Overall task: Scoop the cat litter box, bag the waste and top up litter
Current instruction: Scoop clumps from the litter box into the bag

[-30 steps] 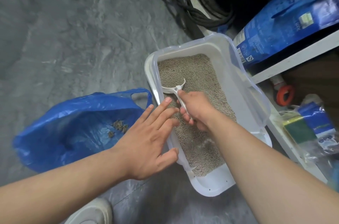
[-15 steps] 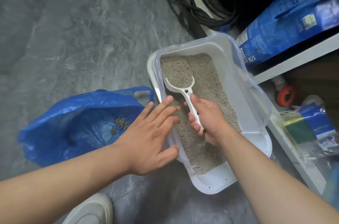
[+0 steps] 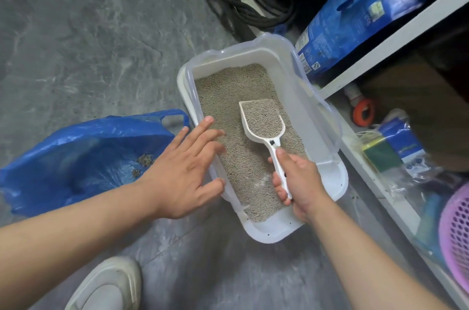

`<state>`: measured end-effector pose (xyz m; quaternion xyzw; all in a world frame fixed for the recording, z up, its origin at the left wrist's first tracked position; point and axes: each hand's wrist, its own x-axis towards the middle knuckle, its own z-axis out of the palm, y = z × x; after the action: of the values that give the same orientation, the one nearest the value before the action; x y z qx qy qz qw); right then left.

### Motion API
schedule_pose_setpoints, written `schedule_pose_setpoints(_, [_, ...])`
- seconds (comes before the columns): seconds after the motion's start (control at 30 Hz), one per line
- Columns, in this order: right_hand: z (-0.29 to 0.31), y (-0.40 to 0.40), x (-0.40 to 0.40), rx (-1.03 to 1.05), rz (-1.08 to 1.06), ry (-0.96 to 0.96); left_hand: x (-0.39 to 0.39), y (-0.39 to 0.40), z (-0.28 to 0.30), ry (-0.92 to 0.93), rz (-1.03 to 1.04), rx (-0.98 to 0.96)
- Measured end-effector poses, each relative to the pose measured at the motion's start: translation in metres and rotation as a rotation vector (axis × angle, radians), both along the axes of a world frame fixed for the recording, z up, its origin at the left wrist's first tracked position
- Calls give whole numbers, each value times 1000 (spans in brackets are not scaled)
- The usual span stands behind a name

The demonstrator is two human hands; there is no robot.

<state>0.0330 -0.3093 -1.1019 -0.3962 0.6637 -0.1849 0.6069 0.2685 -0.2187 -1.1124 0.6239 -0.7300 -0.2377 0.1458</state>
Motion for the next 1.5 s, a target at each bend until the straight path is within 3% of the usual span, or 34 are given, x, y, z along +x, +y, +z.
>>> schedule_pose_setpoints(0.63, [12,41,-1,-53,-45,-51,-3,0,0,-23,18,27])
schedule_pose_setpoints(1.0, [14,39,-15,-56,-138,16,-3,0,1,-65,25,9])
schedule_pose_setpoints(1.5, [17,50,-14,-93,-37,64,-1,2,-1,-89,28,-17])
